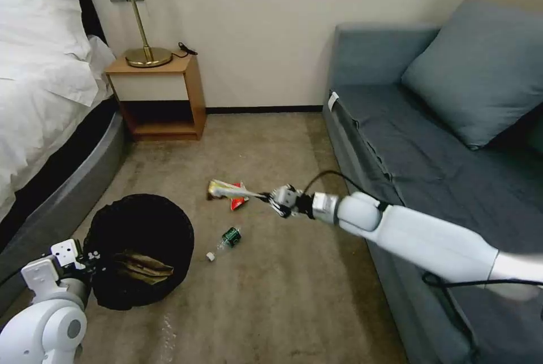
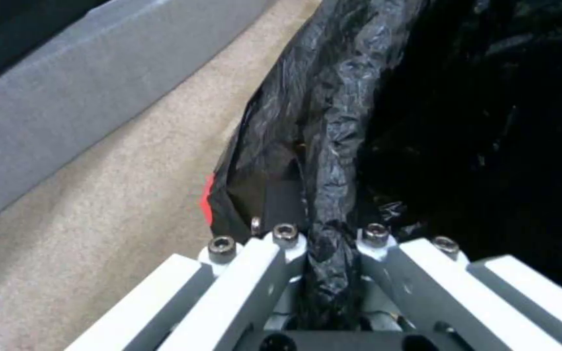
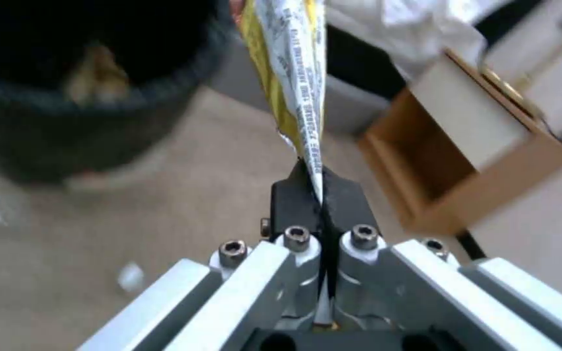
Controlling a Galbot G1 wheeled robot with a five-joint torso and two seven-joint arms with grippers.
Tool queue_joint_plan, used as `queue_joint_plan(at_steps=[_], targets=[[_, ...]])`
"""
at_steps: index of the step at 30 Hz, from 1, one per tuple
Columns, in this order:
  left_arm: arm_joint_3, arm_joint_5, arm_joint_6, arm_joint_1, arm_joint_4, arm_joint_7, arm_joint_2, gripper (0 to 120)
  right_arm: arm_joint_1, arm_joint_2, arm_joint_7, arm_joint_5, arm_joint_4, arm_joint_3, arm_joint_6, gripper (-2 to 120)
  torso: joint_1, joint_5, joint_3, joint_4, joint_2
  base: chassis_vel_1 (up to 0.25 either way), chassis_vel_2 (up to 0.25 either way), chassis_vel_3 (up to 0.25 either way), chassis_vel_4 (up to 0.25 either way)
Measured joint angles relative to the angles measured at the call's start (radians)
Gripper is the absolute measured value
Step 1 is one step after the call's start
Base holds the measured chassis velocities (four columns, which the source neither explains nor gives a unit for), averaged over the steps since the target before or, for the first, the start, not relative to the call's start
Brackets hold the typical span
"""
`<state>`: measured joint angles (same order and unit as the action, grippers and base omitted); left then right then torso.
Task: Pick up the trash bin, then pick up the garbage on the floor and place it into the trash bin.
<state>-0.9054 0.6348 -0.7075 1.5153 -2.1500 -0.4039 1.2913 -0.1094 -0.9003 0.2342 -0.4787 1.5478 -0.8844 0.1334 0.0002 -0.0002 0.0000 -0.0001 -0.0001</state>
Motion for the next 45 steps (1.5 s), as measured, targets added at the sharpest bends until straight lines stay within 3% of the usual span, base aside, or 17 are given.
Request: queue_joint_plan(at_steps=[13,18,19,25,33,41,45], targets=[[0.000,-0.001,-0.002,0.001,-0.012,-0.001,0.007,2,0.136,-0.128,-0.012,0.001,-0.017,-0.246,-0.044,0,0.000,0.0001,0.000,0.0001,0.000,0.000,0.000,0.000,0.000],[0.001,-0.002,-0.002,0.001,-0.012,-0.001,0.010,2,0.160,-0.161,-0.012,0.002,-0.028,-0.270,-0.061,0,0.000,0.0002,0.000,0.0001,0.000,0.000,0.000,0.000,0.000],[0.007,-0.009,-0.002,0.000,-0.012,0.000,0.015,2,0.194,-0.210,-0.012,0.004,-0.047,-0.297,-0.074,0,0.000,0.0001,0.000,0.0001,0.000,0.000,0.000,0.000,0.000],[0.017,-0.022,-0.002,-0.007,-0.008,0.005,0.026,2,0.296,-0.302,-0.001,0.003,-0.066,-0.362,-0.103,0,0.000,0.0000,0.000,0.0003,0.000,0.000,0.000,0.000,0.000],[0.020,-0.031,-0.001,-0.009,-0.004,0.010,0.038,2,0.373,-0.364,0.029,0.002,-0.072,-0.431,-0.125,0,0.000,0.0001,0.000,0.0002,0.000,0.000,0.000,0.000,0.000],[0.024,-0.036,0.002,-0.006,-0.010,0.013,0.052,2,0.399,-0.417,0.054,0.076,-0.122,-0.470,-0.110,0,0.000,0.0001,0.000,0.0001,0.000,0.000,0.000,0.000,0.000],[0.026,-0.041,0.003,-0.005,-0.010,0.015,0.059,2,0.396,-0.448,0.066,0.177,-0.156,-0.469,-0.097,0,0.000,0.0001,0.000,0.0001,0.000,0.000,0.000,0.000,0.000]])
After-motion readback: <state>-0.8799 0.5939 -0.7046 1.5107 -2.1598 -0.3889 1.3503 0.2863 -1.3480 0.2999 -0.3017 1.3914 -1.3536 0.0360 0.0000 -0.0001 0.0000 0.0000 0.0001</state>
